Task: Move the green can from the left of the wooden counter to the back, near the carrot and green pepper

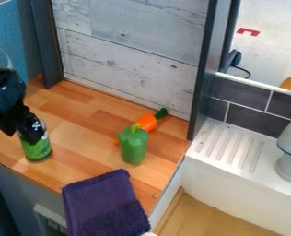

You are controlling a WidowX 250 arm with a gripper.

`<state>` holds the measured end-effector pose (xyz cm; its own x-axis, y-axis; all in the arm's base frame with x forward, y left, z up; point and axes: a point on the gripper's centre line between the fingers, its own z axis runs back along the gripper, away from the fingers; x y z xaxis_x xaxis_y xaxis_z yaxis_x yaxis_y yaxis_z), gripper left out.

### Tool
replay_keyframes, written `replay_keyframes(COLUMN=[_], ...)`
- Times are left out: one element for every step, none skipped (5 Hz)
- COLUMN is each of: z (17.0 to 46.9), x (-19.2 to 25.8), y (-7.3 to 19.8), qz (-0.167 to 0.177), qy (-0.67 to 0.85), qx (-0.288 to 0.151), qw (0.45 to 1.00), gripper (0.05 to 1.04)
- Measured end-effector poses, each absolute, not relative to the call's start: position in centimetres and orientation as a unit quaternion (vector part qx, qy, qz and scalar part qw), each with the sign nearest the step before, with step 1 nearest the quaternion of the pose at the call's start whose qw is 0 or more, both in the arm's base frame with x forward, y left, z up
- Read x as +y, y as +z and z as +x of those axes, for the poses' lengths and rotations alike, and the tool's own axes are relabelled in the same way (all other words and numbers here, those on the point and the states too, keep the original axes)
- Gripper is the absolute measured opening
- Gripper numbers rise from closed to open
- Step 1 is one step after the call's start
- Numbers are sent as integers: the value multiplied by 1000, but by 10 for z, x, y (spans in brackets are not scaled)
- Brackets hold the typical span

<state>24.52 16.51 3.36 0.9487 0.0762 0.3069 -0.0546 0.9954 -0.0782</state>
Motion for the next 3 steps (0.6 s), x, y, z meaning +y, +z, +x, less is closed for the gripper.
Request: replay_keyframes(z=[243,247,254], x=[164,162,162], y=[28,41,68], qz=[-42,-53,-49], qy=[35,37,42], qx=[-148,-153,-180], qw=[988,986,981], gripper=[1001,1001,1001])
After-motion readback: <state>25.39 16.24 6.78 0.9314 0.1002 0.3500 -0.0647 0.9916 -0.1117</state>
